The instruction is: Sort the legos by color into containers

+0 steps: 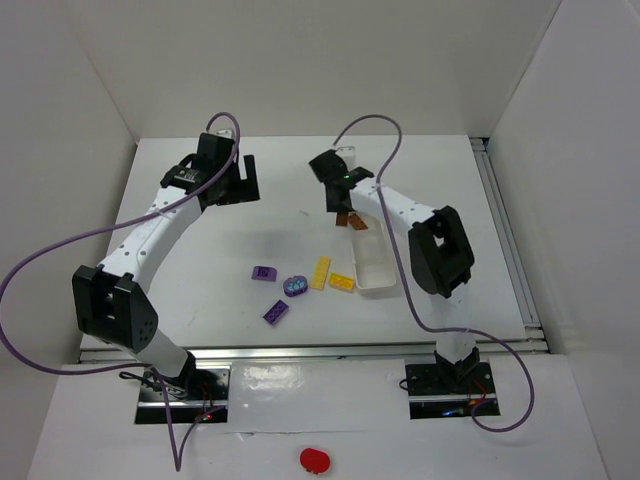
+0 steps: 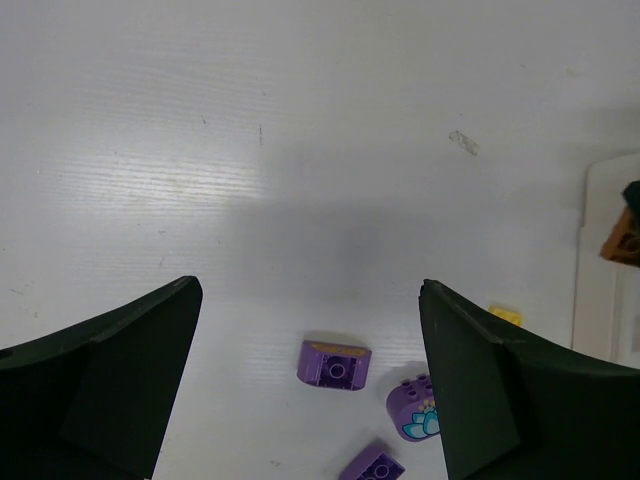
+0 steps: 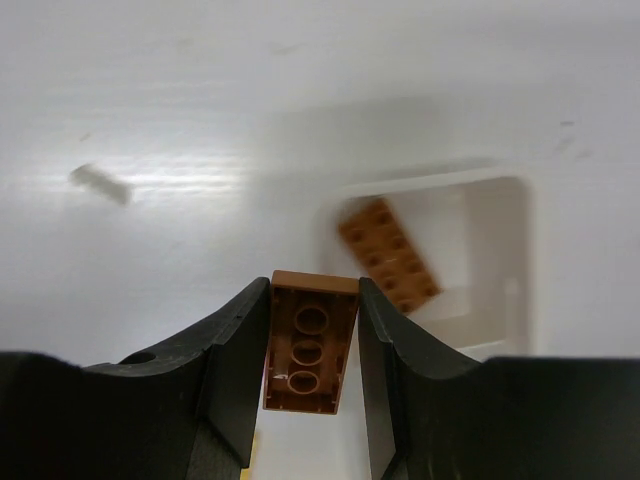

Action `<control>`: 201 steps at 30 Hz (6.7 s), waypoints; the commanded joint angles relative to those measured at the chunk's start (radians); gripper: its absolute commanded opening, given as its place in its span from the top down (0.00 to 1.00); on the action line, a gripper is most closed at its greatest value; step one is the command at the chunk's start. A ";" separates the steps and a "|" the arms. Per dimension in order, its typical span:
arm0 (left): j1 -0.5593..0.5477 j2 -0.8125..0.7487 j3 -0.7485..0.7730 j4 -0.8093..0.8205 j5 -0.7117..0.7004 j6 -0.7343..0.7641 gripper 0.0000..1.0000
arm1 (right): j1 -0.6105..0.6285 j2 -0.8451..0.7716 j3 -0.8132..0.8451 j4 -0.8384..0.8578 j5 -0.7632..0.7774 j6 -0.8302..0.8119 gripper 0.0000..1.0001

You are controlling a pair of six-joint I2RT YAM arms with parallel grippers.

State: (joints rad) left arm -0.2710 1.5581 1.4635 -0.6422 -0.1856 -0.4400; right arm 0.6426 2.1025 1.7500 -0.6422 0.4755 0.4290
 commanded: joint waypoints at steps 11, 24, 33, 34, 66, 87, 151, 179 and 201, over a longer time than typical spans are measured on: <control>0.000 0.013 0.051 0.003 0.011 0.006 0.00 | -0.159 -0.151 -0.116 0.072 0.087 0.027 0.63; 0.000 0.013 0.051 0.003 0.018 0.006 0.00 | -0.193 -0.173 -0.161 0.110 0.109 0.047 0.49; 0.000 0.003 0.041 0.003 0.018 0.006 0.00 | -0.192 -0.231 -0.135 0.088 0.140 0.047 0.22; 0.000 0.003 0.041 0.003 0.018 0.006 0.00 | -0.192 -0.252 -0.173 0.088 0.140 0.047 0.26; 0.000 0.003 0.032 0.003 -0.006 -0.003 0.00 | 0.163 -0.110 -0.356 0.093 -0.253 0.109 0.46; 0.000 0.005 0.043 0.003 0.003 0.006 0.00 | 0.048 -0.505 -0.406 0.056 0.151 0.313 0.69; 0.000 0.017 0.034 0.012 -0.002 -0.003 0.00 | 0.218 -0.368 -0.537 0.030 -0.281 -0.285 0.23; 0.000 0.017 0.034 -0.007 -0.074 0.015 0.00 | 0.333 -0.316 -0.475 0.084 -0.206 -0.467 0.23; 0.000 0.008 0.024 -0.007 -0.055 0.006 0.00 | 0.272 -0.183 -0.475 0.194 -0.204 -0.486 0.52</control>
State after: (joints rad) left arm -0.2710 1.5929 1.4776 -0.6521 -0.2409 -0.4446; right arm 0.9218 1.9087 1.2514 -0.4828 0.2798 -0.0570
